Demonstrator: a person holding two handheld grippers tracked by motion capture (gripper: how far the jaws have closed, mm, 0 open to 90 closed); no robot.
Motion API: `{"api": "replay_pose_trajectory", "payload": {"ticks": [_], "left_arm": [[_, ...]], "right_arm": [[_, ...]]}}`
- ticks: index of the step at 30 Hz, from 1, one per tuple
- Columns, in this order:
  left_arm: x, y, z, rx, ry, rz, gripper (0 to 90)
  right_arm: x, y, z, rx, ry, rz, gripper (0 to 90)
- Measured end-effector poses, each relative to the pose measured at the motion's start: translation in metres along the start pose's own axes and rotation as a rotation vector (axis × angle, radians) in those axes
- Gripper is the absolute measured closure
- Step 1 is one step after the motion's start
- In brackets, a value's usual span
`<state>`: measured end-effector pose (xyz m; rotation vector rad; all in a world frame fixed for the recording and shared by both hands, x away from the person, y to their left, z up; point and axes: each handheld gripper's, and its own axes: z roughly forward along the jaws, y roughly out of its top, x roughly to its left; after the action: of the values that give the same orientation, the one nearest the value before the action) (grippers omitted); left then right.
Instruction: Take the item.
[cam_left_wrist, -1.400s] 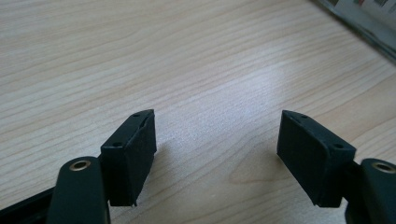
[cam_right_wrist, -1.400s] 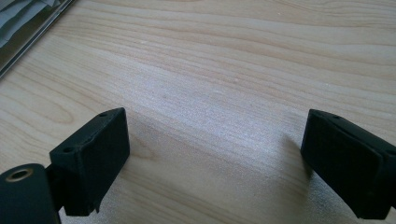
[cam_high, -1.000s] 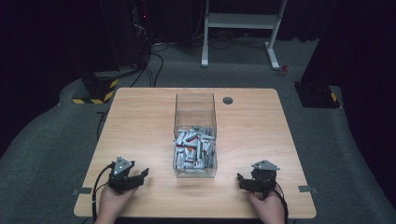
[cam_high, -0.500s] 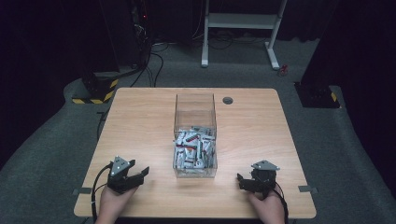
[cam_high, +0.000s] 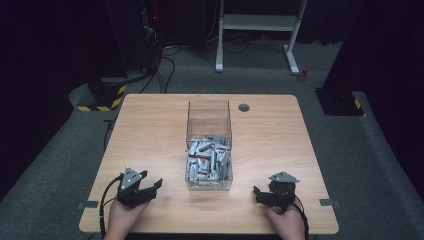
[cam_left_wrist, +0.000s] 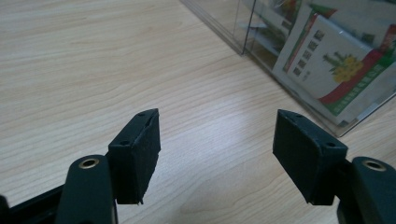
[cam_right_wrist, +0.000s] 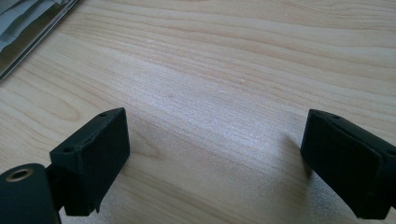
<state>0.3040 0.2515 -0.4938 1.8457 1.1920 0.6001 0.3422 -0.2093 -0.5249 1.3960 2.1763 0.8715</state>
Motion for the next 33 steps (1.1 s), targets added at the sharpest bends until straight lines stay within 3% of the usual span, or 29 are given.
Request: {"api": "replay_pose_trajectory", "payload": {"ticks": [10, 19, 33], "left_arm": [[-0.012, 0.016, -0.002, -0.014, -0.040, 0.015, 32.6], [-0.020, 0.031, -0.008, -0.028, -0.047, 0.045, 33.0], [-0.035, 0.041, -0.008, -0.061, -0.089, 0.050, 33.4]], "right_arm": [[0.000, 0.000, 0.000, 0.000, 0.001, -0.006, 7.8], [0.000, 0.000, 0.000, -0.001, 0.003, -0.005, 7.8], [0.000, 0.000, 0.000, -0.002, 0.004, -0.007, 7.8]]}}
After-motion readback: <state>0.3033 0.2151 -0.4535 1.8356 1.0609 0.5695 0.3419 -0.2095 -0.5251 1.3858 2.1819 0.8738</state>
